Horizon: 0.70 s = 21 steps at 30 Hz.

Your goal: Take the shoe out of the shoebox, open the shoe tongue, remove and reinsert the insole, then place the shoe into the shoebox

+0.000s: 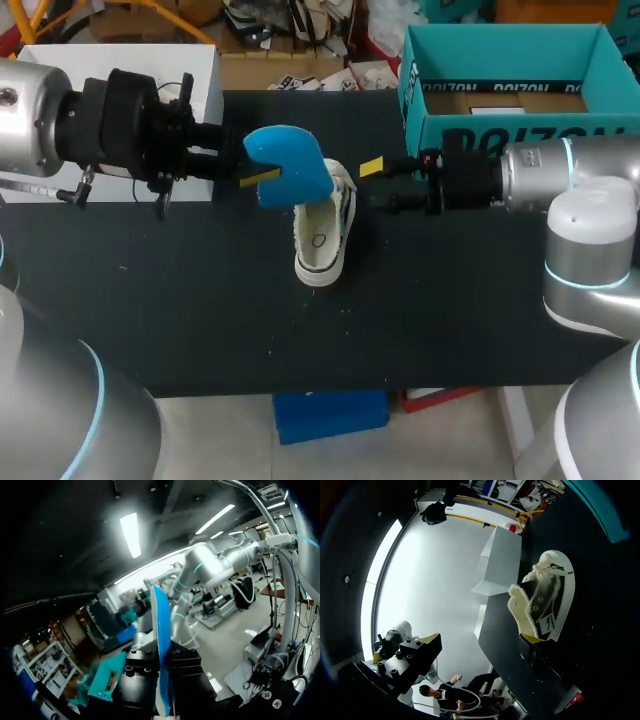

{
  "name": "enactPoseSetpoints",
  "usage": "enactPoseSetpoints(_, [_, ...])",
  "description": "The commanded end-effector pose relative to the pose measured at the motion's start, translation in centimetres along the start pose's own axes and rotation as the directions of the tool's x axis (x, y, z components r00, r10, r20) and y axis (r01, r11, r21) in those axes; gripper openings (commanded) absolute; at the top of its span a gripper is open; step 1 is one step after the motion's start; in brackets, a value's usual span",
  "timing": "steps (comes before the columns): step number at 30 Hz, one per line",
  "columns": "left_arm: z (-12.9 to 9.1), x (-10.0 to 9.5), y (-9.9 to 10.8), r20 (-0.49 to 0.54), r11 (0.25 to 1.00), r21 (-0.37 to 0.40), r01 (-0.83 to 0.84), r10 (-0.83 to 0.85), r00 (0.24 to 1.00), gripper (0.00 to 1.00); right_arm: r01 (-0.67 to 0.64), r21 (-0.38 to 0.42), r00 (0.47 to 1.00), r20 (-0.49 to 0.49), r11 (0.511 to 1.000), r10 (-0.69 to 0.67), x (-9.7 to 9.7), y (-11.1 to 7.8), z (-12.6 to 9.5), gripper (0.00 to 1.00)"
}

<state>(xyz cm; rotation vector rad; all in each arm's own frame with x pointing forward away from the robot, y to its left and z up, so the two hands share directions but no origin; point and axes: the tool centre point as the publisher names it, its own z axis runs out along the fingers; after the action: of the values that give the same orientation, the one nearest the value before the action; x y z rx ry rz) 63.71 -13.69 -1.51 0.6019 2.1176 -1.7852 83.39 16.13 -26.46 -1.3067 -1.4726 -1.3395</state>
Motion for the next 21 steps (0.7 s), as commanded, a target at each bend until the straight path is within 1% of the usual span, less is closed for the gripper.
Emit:
enactPoseSetpoints(1, [-0.2, 0.9, -0.5, 0.107, 0.977, -0.07, -0.2, 0.207, 0.972, 0.0, 0.0, -0.003, 1.0, 0.0, 1.0, 0.0, 0.0, 0.0, 0.1, 1.0])
enactPoseSetpoints(3, [-0.2, 0.9, -0.5, 0.107, 0.977, -0.07, -0.2, 0.207, 0.972, 0.0, 0.0, -0.003, 1.0, 0.0, 1.0, 0.0, 0.0, 0.0, 0.1, 1.0])
enactPoseSetpoints(4, [0.6, 1.5, -1.6, 0.087, 0.959, -0.055, -0.276, 0.28, 0.956, 0.0, 0.0, -0.003, 1.0, 0.0, 1.0, 0.0, 0.0, 0.0, 0.1, 1.0])
enactPoseSetpoints(5, [1.3, 1.7, -2.1, 0.114, 0.937, -0.005, -0.35, 0.349, 0.93, 0.0, 0.0, -0.003, 1.0, 0.0, 1.0, 0.0, 0.0, 0.0, 0.1, 1.0])
enactPoseSetpoints(6, [1.6, 2.7, -2.3, 0.126, 0.909, 0.01, -0.417, 0.412, 0.902, 0.0, 0.0, -0.003, 1.0, 0.0, 1.0, 0.0, 0.0, 0.0, 0.1, 1.0])
enactPoseSetpoints(7, [1.7, 4.5, -1.9, 0.129, 0.903, 0.011, -0.429, 0.425, 0.896, 0.0, 0.0, -0.003, 1.0, 0.0, 1.0, 0.0, 0.0, 0.0, 0.1, 1.0])
enactPoseSetpoints(8, [1.8, 5.6, -1.0, 0.144, 0.913, 0.041, -0.407, 0.397, 0.906, 0.0, 0.0, -0.003, 1.0, 0.0, 1.0, 0.0, 0.0, 0.0, 0.1, 1.0])
enactPoseSetpoints(10, [1.7, 7.7, 1.2, 0.118, 0.882, 0.011, -0.471, 0.467, 0.877, 0.0, 0.0, -0.003, 1.0, 0.0, 1.0, 0.0, 0.0, 0.0, 0.1, 1.0])
enactPoseSetpoints(11, [1.5, 8.4, 2.5, 0.142, 0.898, 0.027, -0.439, 0.432, 0.891, 0.0, 0.0, -0.003, 1.0, 0.0, 1.0, 0.0, 0.0, 0.0, 0.1, 1.0])
enactPoseSetpoints(12, [1.4, 9.3, 3.7, 0.138, 0.886, 0.013, -0.463, 0.457, 0.879, 0.0, 0.0, -0.003, 1.0, 0.0, 1.0, 0.0, 0.0, 0.0, 0.1, 1.0])
enactPoseSetpoints(13, [1.2, 9.9, 4.9, 0.135, 0.881, 0.005, -0.472, 0.467, 0.874, 0.0, 0.0, -0.003, 1.0, 0.0, 1.0, 0.0, 0.0, 0.0, 0.1, 1.0])
enactPoseSetpoints(14, [1.0, 10.5, 5.8, 0.162, 0.894, 0.024, -0.447, 0.438, 0.884, 0.0, 0.0, -0.003, 1.0, 0.0, 1.0, 0.0, 0.0, 0.0, 0.1, 1.0])
enactPoseSetpoints(16, [0.6, 11.6, 7.6, 0.16, 0.872, 0.009, -0.489, 0.481, 0.862, 0.0, 0.0, -0.003, 1.0, 0.0, 1.0, 0.0, 0.0, 0.0, 0.1, 1.0])
enactPoseSetpoints(17, [0.5, 11.8, 8.3, 0.184, 0.872, 0.035, -0.489, 0.475, 0.86, 0.0, 0.0, -0.003, 1.0, 0.0, 1.0, 0.0, 0.0, 0.0, 0.1, 1.0])
enactPoseSetpoints(21, [0.1, 12.9, 10.7, 0.203, 0.835, 0.08, -0.545, 0.522, 0.829, 0.0, 0.0, -0.003, 1.0, 0.0, 1.0, 0.0, 0.0, 0.0, 0.1, 1.0])
